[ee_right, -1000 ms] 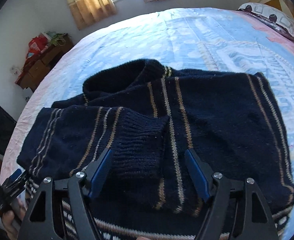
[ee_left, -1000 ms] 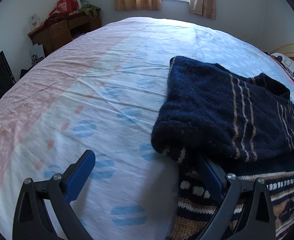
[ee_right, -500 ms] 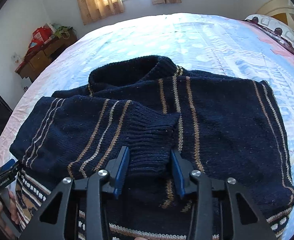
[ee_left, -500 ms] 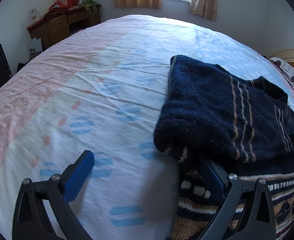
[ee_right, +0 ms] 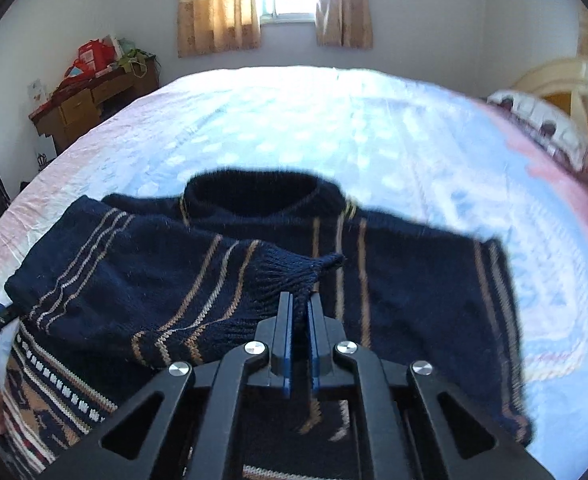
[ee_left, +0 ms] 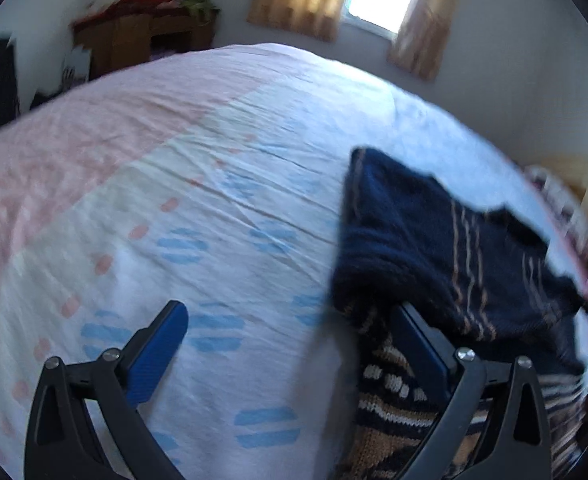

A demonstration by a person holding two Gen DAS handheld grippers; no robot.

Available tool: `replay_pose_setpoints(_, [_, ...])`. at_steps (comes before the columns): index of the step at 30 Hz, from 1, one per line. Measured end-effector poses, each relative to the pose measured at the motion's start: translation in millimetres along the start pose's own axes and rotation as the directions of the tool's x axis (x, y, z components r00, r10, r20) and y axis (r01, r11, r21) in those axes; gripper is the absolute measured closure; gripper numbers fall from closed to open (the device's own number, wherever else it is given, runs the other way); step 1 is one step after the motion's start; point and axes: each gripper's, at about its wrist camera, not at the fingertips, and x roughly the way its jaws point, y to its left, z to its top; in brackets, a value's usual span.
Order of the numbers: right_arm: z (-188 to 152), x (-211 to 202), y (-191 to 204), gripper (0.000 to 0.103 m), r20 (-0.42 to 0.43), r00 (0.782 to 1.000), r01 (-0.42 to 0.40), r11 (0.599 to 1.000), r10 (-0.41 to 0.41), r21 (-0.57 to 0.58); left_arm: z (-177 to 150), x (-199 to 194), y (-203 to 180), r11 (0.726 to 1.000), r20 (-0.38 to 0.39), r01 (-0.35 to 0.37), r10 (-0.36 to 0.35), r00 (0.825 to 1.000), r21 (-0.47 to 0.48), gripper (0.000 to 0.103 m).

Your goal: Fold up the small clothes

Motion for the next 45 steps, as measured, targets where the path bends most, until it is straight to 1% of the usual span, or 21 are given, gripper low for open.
replay_pose_setpoints(3, [6.7,-11.9,-0.8,0.098,0.031,0.999,0.02,0.999,-0.019,-0.026,1.3,-2.6,11.2,0.998,0.025,0.025,-0.023,0.999,-0.063,0.0])
replay_pose_setpoints(7, [9.8,-26.8,-10.7,0.098,0.06,0.997,0.045,0.998,-0.043,-0.032,7.6,-0.3,0.5,1.0,0.0,-0.006,0.006,1.0,-0.021,0.0])
replay_pose_setpoints(11, [7.5,-31.1,-26.2,0.098,0.067,0.994,0.082,0.996,-0.081,-0.023,20.1,-5.1,-15.7,0.999,0.011,-0.036,0.035,0.999,0.04,0.0])
replay_pose_setpoints(14, [6.6,-28.5,-39.1,0.098,0.063,0.993,0.1,0.995,-0.1,-0.001,31.7,-4.2,-33.9,0.989,0.017,-0.086,0.084,0.996,0.118,0.0])
replay_pose_setpoints(16, [5.2,-23.3,-43.8,0.098,0.051,0.993,0.103,0.995,-0.103,0.006,34.5,3.6,-52.7,0.97,0.007,-0.108,0.11,0.994,0.219,0.0])
replay_pose_setpoints(18, [1.8,-15.4,-47.4,0.098,0.03,0.994,0.102,0.995,-0.102,0.016,27.5,16.4,-66.9,0.937,0.001,-0.151,0.159,0.987,0.314,0.0])
replay_pose_setpoints(20, [-2.0,-8.1,-50.3,0.098,0.019,0.993,0.12,0.993,-0.12,0.014,19.6,27.4,-70.0,0.925,-0.033,-0.161,0.183,0.983,0.345,0.0])
replay_pose_setpoints(22, [-6.1,1.7,-58.3,0.098,-0.002,0.988,0.157,0.987,-0.157,0.031,10.8,29.9,-62.1,0.944,-0.061,-0.122,0.147,0.987,0.305,0.0])
replay_pose_setpoints(25, [-11.4,17.6,-72.8,0.103,-0.059,0.978,0.202,0.978,-0.199,0.057,9.4,27.0,-54.2,0.953,-0.069,-0.106,0.13,0.989,0.284,0.0])
replay_pose_setpoints(27, [-17.8,35.5,-88.0,0.103,-0.138,0.975,0.184,0.979,-0.171,0.084,9.3,29.5,-54.4,0.954,-0.075,-0.099,0.125,0.989,0.282,0.0])
replay_pose_setpoints(32, [-20.5,10.1,-107.6,0.103,-0.075,0.993,0.103,0.974,-0.089,0.204,11.5,14.5,-57.7,0.959,-0.037,-0.092,0.106,0.994,0.269,0.0])
replay_pose_setpoints(33, [-19.0,-1.1,-105.8,0.101,-0.039,0.998,0.06,0.973,-0.052,0.222,13.5,4.8,-58.8,0.962,-0.005,-0.094,0.098,0.995,0.258,0.0])
replay_pose_setpoints(35, [-13.6,-14.2,-91.6,0.081,0.004,1.0,0.002,0.981,-0.003,0.193,21.8,-7.7,-64.5,0.956,0.071,-0.142,0.128,0.989,0.256,0.0])
replay_pose_setpoints(36, [-9.4,-17.1,-78.1,0.053,0.012,0.999,-0.035,0.987,0.034,0.158,25.5,-9.7,-69.0,0.95,0.093,-0.165,0.145,0.985,0.264,0.0])
replay_pose_setpoints(37, [-6.0,-15.9,-66.7,0.043,0.011,0.998,-0.066,0.989,0.065,0.133,28.6,-7.3,-75.3,0.942,0.094,-0.177,0.157,0.983,0.284,0.0])
replay_pose_setpoints(39, [-2.2,-8.6,-40.1,0.043,-0.003,0.994,-0.108,0.991,0.109,0.081,31.6,1.5,-82.2,0.934,0.077,-0.183,0.167,0.983,0.307,0.0])
replay_pose_setpoints(41, [-4.3,3.8,-23.9,0.048,-0.032,0.995,-0.093,0.994,0.095,0.057,27.6,14.6,-85.0,0.928,0.054,-0.19,0.182,0.982,0.319,0.0])
replay_pose_setpoints(42, [-8.5,13.1,-15.8,0.057,-0.057,0.994,-0.088,0.994,0.091,0.058,24.4,20.9,-85.9,0.925,0.04,-0.194,0.192,0.981,0.327,0.0])
replay_pose_setpoints(43, [-13.2,21.0,-11.1,0.06,-0.083,0.993,-0.083,0.995,0.088,0.061,18.9,28.7,-85.4,0.919,0.024,-0.199,0.203,0.979,0.341,0.0])
replay_pose_setpoints(44, [-19.5,29.7,-8.0,0.06,-0.113,0.991,-0.064,0.996,0.071,0.063,15.0,33.7,-84.0,0.912,0.01,-0.208,0.218,0.976,0.353,0.0])
replay_pose_setpoints(45, [-27.8,32.0,-4.0,0.06,-0.102,0.994,-0.037,0.998,0.041,0.046,12.9,38.1,-79.9,0.915,-0.016,-0.199,0.218,0.976,0.352,0.0])
